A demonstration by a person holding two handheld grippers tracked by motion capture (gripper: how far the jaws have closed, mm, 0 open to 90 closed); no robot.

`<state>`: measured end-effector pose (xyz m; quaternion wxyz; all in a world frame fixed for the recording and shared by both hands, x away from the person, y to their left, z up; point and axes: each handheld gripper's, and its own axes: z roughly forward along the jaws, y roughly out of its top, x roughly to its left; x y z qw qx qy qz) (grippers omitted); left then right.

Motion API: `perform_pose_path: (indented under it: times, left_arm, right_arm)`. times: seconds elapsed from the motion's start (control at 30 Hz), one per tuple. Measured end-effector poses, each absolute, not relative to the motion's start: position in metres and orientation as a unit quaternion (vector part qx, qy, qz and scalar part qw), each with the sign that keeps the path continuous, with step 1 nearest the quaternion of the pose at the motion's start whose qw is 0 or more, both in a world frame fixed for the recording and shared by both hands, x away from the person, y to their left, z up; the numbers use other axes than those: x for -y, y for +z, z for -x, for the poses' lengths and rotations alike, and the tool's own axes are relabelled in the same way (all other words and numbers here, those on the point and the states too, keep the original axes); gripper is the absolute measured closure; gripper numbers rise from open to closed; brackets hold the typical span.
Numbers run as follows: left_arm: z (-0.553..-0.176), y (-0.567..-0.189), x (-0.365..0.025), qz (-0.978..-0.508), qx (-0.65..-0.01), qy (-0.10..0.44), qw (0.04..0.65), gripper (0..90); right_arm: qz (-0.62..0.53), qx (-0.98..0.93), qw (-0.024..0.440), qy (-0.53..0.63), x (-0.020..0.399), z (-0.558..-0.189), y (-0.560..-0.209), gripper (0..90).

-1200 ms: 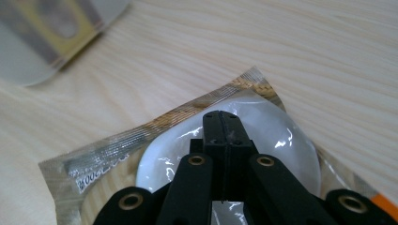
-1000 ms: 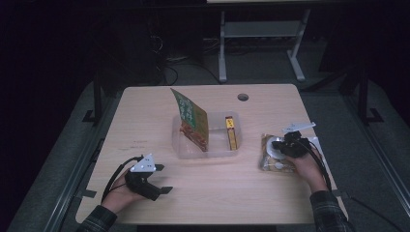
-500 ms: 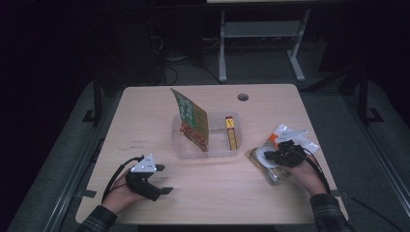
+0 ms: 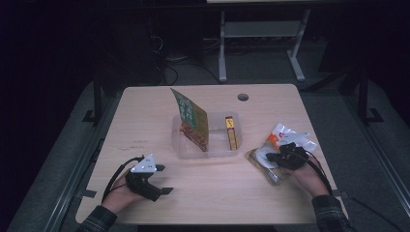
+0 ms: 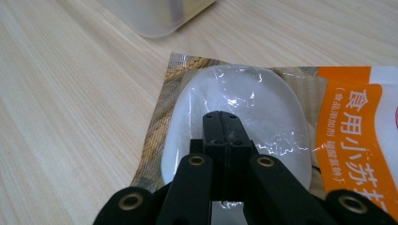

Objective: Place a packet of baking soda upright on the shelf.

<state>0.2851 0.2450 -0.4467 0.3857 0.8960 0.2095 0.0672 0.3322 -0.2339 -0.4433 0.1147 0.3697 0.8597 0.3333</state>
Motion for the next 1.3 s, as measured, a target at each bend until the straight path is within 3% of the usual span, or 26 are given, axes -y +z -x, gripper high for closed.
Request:
perform_pose_path:
  times: [0.53, 0.63, 1.3]
  left_arm:
    - [-0.285, -0.447, -0.245, -0.899, -0.205, 0.065, 0.380, 13.9]
    - [-0.285, -0.447, -0.245, -0.897, -0.206, 0.066, 0.386, 13.8]
    - [-0.284, -0.446, -0.243, -0.899, -0.201, 0.065, 0.384, 13.9]
  right_arm:
    - [-0.347, -0.870, 0.100, 0.335, 0.226, -0.323, -0.442, 89.9]
    - [-0.338, -0.876, 0.116, 0.323, 0.228, -0.321, -0.437, 89.9]
    - [-0.285, -0.895, 0.060, 0.339, 0.207, -0.302, -0.441, 90.0]
